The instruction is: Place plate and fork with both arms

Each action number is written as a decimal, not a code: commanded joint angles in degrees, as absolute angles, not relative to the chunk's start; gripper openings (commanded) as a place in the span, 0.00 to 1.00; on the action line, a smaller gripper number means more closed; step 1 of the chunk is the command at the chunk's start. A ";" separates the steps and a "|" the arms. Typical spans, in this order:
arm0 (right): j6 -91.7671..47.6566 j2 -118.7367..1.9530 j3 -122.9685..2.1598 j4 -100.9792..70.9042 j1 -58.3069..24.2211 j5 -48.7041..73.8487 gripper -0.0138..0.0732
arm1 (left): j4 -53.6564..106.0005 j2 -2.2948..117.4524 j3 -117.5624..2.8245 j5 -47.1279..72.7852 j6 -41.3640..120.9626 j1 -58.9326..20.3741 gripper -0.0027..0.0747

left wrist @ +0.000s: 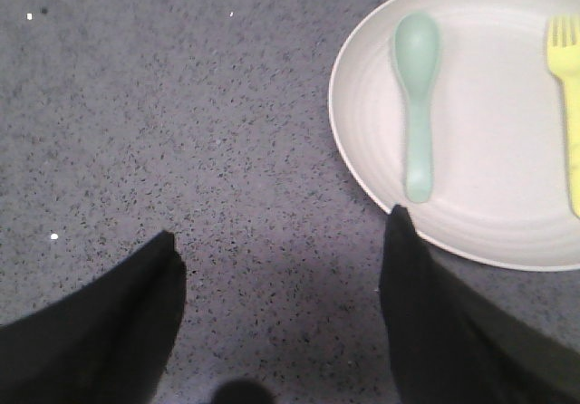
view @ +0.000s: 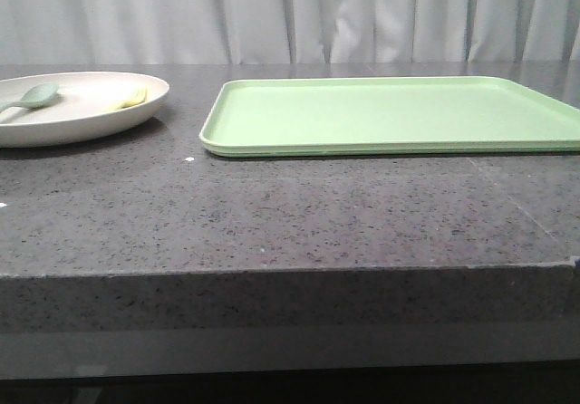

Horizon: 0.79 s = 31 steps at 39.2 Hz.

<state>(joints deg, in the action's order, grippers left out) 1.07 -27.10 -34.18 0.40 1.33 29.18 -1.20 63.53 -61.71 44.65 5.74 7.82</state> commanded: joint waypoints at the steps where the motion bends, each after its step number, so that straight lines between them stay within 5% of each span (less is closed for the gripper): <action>1: 0.86 -27.76 -36.20 1.11 1.36 25.08 0.84 | 1.74 68.41 -67.35 44.62 7.34 10.03 0.61; 13: 0.86 -27.76 -36.20 1.11 1.36 25.08 0.84 | 21.11 87.03 -81.65 53.95 22.40 16.39 0.61; 31: 0.86 -27.76 -36.20 1.11 1.36 25.14 0.84 | 29.07 106.58 -98.52 63.06 24.25 16.27 0.61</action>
